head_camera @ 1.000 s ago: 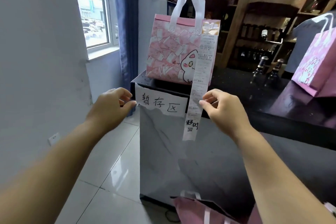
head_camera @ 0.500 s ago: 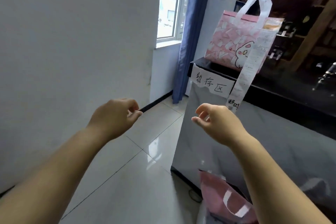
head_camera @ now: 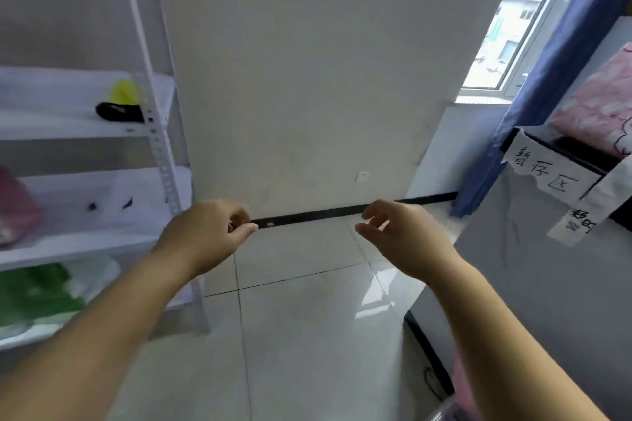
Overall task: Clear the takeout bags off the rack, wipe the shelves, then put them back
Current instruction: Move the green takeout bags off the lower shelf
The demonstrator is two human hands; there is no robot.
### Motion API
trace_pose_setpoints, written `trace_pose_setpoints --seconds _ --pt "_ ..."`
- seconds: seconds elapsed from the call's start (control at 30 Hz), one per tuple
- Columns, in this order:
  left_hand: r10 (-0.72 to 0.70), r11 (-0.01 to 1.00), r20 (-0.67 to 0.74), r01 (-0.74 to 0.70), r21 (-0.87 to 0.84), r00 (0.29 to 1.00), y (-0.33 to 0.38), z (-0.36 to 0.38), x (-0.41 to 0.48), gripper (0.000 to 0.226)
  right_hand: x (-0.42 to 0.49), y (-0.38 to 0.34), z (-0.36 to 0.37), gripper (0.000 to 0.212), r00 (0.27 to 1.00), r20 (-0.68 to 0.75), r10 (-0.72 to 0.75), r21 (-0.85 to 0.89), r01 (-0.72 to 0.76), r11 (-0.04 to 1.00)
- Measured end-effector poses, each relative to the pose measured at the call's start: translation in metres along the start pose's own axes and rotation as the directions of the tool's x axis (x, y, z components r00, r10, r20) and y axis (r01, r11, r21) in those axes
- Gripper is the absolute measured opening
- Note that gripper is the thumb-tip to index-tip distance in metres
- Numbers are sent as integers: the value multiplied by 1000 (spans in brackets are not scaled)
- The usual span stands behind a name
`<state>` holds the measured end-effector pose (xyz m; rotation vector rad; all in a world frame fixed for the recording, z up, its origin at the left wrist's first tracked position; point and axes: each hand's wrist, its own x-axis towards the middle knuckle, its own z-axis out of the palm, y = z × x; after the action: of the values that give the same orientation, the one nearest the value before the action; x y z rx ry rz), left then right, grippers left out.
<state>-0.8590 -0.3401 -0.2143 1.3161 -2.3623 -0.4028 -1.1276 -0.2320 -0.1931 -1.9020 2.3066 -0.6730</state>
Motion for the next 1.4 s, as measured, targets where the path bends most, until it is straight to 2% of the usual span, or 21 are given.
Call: trace_pose_setpoints --seconds 0.1,0.27,0.47,0.73,1.03,1.2,1.4 --pt "-104 995 -44 104 5 994 -43 -36 -50 15 -5 -58 23 17 996 41 -83 43 82 996" --pt "-244 968 -127 250 31 961 -126 -101 -133 15 -15 -171 69 24 967 80 -241 99 233 967" --pt "-400 903 -159 418 98 903 -235 -181 -242 16 -40 -316 142 22 944 124 -307 234 273 933" --pt "-535 828 -248 560 36 808 -341 -248 -341 14 -70 -468 221 23 862 253 -440 288 367 884" --pt "-595 783 -274 622 17 756 -468 -273 -355 18 -35 -587 306 24 786 342 -514 275 440 855" --pt "-630 748 -273 662 38 727 -558 -288 -325 15 19 -650 364 22 772 383 -507 269 432 861" --pt "-666 716 -205 692 93 717 -660 -303 -295 12 77 -718 424 18 772 424 -474 220 420 881"
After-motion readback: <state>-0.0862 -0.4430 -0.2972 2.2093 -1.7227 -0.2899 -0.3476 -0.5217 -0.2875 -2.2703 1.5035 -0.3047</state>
